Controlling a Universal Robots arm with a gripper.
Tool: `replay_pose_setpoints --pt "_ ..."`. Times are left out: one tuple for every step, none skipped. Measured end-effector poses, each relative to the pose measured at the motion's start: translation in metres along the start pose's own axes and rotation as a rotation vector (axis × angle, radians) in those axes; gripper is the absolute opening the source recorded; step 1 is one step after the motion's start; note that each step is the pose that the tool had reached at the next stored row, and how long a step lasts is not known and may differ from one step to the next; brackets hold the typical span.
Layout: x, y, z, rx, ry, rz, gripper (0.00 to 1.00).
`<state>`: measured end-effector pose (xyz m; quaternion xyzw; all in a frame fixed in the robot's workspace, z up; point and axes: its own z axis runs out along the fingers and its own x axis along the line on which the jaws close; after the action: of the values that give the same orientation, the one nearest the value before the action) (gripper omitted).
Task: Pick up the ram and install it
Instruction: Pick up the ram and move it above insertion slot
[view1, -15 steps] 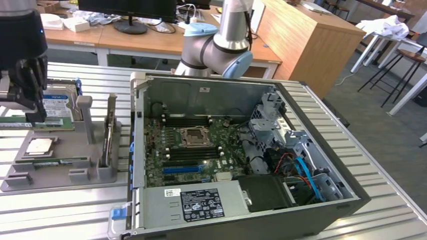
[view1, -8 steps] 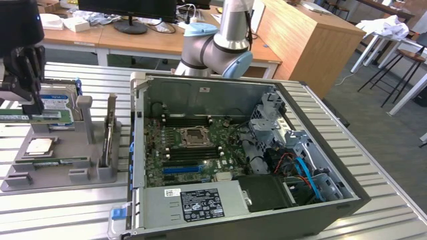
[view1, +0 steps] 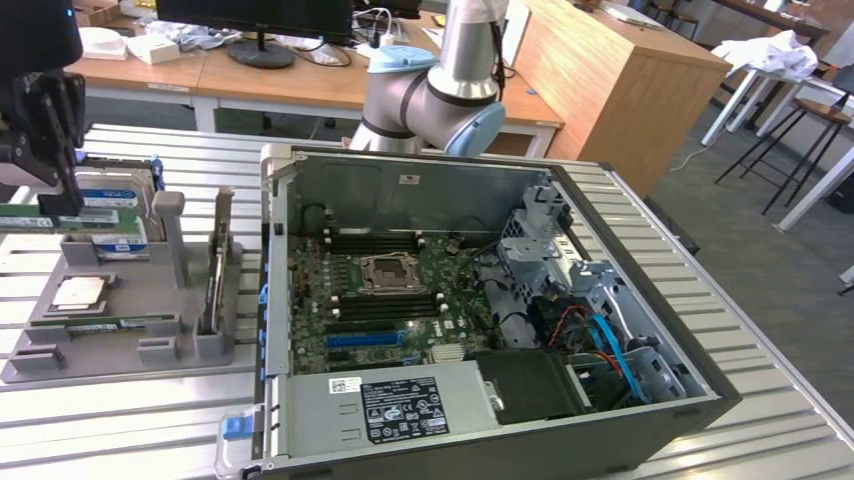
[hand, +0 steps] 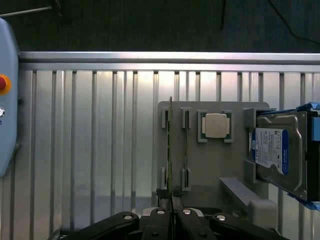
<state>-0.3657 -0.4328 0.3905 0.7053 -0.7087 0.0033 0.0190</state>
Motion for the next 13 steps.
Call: replay_pose_setpoints --pt "0.0001 0.0 -0.0014 0.0001 0.0 0.0 0.11" --pt "0.0001 0.0001 -0.003 0.0001 -0.0001 0.0 0.11" --pt "0.0001 0.0001 -0.0047 0.0 0.0 0.0 0.11" --pt "0.0002 0.0001 -0.0063 0.0001 -0.0001 0.0 0.11" --pt "0.0002 0.0002 -0.0079 0.0001 -0.0001 0.0 0.11" --pt "0.0003 0.0002 -0.0088 0.0001 -0.0001 0.0 0.11" --pt "0.0003 0.0002 -0.0088 0.0002 -0.0002 0.0 0.11" --pt "0.0003 0.0002 -0.0088 0.0002 -0.0002 0.0 0.11" --pt "0.0003 0.0002 -0.0089 0.0002 -0.0002 0.0 0.11" --pt "0.0003 0.0002 -0.0089 0.0002 -0.0001 0.0 0.11" --pt "0.0003 0.0002 -0.009 0.0001 -0.0001 0.0 0.11" --pt "0.0003 0.0002 -0.009 0.0 0.0 0.0 0.11" --pt "0.0003 0.0002 -0.009 0.0 0.0 0.0 0.11"
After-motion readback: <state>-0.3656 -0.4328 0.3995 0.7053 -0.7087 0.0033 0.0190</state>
